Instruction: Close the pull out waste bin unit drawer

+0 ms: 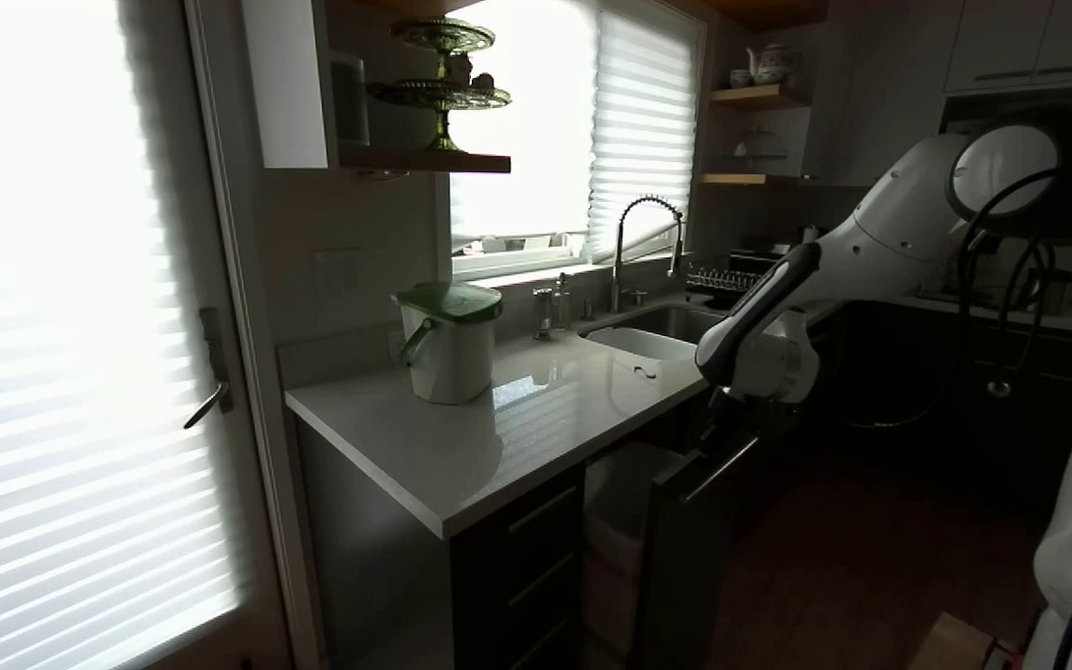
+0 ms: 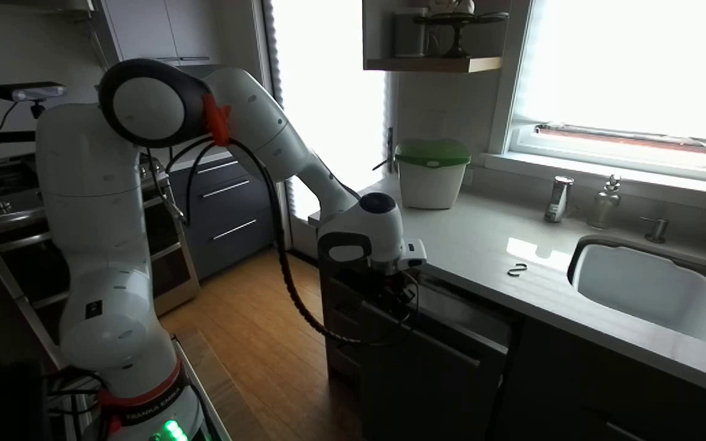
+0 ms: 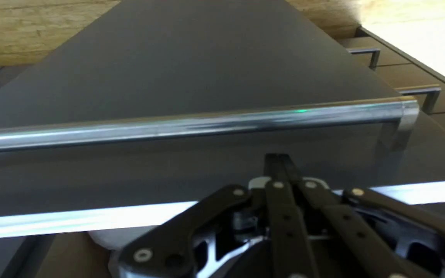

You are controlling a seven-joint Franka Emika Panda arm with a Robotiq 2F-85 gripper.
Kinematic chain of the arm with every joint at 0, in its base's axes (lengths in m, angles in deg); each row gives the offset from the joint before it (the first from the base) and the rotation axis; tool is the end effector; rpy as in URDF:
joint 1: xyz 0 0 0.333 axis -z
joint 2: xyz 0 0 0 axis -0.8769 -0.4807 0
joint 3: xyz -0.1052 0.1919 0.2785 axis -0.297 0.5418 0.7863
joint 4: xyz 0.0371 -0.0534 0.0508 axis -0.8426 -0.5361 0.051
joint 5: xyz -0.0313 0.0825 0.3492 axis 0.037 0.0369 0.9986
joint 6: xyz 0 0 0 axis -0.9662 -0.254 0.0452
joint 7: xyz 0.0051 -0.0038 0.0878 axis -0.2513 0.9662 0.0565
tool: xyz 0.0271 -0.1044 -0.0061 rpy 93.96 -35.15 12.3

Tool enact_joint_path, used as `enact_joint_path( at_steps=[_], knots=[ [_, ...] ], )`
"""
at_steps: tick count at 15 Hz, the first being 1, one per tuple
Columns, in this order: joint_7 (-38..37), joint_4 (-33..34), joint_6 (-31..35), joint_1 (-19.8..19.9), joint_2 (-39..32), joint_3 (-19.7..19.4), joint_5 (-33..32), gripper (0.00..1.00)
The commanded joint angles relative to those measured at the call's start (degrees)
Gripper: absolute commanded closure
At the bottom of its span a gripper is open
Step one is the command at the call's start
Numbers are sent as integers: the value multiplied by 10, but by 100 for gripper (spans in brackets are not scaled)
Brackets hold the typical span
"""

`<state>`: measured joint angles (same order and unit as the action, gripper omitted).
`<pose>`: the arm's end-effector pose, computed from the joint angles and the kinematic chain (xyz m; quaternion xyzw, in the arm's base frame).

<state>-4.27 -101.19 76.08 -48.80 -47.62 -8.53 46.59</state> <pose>0.4739 -0.1623 0.3271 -0.9873 -0.0468 -0.1498 0.0258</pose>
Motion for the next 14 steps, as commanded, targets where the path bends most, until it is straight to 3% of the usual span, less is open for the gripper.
enact_joint_path(
  at_steps=[1, 14],
  knots=[
    [90, 62, 14, 24, -57, 38, 99, 100],
    [383, 217, 13, 120, -175, 153, 397, 100]
  ],
)
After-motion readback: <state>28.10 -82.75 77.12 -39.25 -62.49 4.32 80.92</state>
